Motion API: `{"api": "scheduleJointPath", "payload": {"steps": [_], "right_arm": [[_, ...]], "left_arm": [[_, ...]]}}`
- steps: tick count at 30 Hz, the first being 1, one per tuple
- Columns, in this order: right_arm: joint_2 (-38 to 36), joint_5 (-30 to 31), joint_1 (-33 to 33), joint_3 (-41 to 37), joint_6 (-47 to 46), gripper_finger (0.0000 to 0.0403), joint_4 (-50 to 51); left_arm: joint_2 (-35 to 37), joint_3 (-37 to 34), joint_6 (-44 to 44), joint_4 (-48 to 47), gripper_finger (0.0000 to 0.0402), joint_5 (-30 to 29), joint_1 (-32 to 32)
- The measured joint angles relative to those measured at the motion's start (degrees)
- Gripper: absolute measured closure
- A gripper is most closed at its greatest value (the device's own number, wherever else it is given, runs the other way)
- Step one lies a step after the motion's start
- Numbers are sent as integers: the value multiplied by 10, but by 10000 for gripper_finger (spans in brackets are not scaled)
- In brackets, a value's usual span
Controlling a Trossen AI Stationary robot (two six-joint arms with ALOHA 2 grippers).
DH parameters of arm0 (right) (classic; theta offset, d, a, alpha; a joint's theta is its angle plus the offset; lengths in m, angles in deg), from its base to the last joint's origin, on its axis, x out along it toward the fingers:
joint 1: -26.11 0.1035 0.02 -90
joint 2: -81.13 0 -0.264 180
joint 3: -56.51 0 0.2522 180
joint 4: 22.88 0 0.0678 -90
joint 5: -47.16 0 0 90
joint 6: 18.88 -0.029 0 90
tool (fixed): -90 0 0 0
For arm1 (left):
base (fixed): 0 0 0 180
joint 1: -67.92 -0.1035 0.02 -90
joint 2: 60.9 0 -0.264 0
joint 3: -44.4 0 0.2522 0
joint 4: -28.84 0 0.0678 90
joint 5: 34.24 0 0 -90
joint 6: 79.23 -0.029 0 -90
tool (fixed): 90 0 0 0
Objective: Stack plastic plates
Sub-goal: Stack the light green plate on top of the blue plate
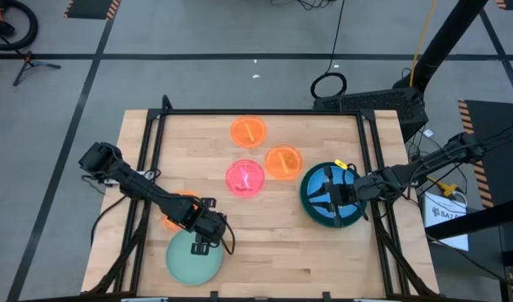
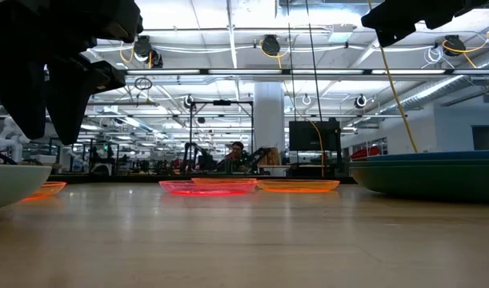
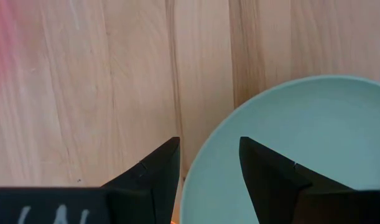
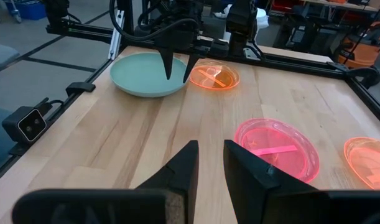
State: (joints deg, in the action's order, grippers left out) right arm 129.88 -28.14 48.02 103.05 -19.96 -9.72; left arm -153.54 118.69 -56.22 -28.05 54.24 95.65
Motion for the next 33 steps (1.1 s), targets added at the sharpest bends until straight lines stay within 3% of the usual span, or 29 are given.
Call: {"api": "scheduleJointPath", "payload": {"steps": [7, 26, 29, 33], "right_arm": [[0, 0, 0, 0, 0, 332, 0], [0, 0, 0, 0, -8, 332, 6], [0, 0, 0, 0, -8, 332, 6], [0, 0, 0, 0, -8, 332, 6]], "left_arm": [[0, 0, 7, 0, 232, 0, 0], [-84, -1, -32, 14, 233, 4, 6], [-84, -1, -42, 14, 253, 4, 6], [-84, 0, -51, 12, 310, 4, 6]]}}
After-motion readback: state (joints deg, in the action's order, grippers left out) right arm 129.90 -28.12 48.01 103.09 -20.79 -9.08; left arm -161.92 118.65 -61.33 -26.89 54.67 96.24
